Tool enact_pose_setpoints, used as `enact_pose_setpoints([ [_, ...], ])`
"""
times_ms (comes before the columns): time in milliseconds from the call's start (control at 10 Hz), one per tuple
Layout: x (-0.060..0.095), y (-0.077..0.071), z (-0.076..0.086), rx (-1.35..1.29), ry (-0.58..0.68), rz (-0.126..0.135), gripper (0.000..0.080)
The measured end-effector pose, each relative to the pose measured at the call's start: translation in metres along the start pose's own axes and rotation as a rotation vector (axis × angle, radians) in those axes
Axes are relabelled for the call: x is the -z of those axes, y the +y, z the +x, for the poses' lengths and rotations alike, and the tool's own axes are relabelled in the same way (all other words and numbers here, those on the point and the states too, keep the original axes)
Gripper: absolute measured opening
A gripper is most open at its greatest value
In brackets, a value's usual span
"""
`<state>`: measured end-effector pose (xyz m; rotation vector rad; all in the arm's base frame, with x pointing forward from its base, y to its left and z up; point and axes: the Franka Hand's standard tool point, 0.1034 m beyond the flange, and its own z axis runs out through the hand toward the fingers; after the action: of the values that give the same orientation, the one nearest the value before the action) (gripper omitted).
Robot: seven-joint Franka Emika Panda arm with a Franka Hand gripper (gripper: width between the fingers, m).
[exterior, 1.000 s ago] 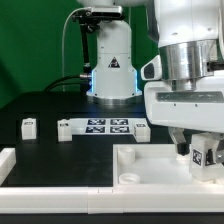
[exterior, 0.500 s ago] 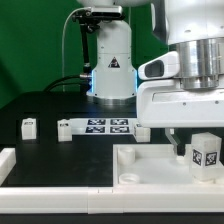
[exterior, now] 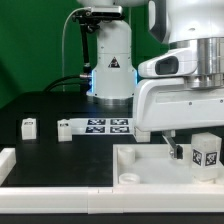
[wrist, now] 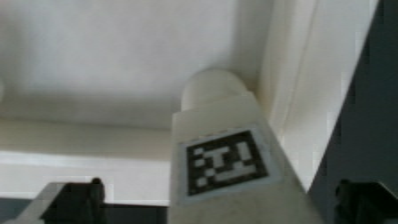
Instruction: Assemble one leg
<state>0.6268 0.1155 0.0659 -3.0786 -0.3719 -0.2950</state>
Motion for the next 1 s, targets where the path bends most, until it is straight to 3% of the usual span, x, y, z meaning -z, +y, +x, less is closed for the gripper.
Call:
enact_pose_setpoints([
  [200,-0.0001,0.0,-0.0001,-0.016,0.0,0.0,0.0621],
  [300,-0.0001,-0.0001,-0.0001,-0.022,0.0,0.0,0.042],
  [400,-0.0002,-0.0001,-0.0001,-0.05,0.0,0.0,0.042],
  [500,-0.0003,0.0,-0.0002,-0.049,0.0,0.0,0.0289],
  [600,-0.0003,0.0,-0.0001,-0.056,0.0,0.0,0.029],
  [1000,-0.0013,-0.0008,-0.0029,-0.746,0.001,0.016,0.029],
])
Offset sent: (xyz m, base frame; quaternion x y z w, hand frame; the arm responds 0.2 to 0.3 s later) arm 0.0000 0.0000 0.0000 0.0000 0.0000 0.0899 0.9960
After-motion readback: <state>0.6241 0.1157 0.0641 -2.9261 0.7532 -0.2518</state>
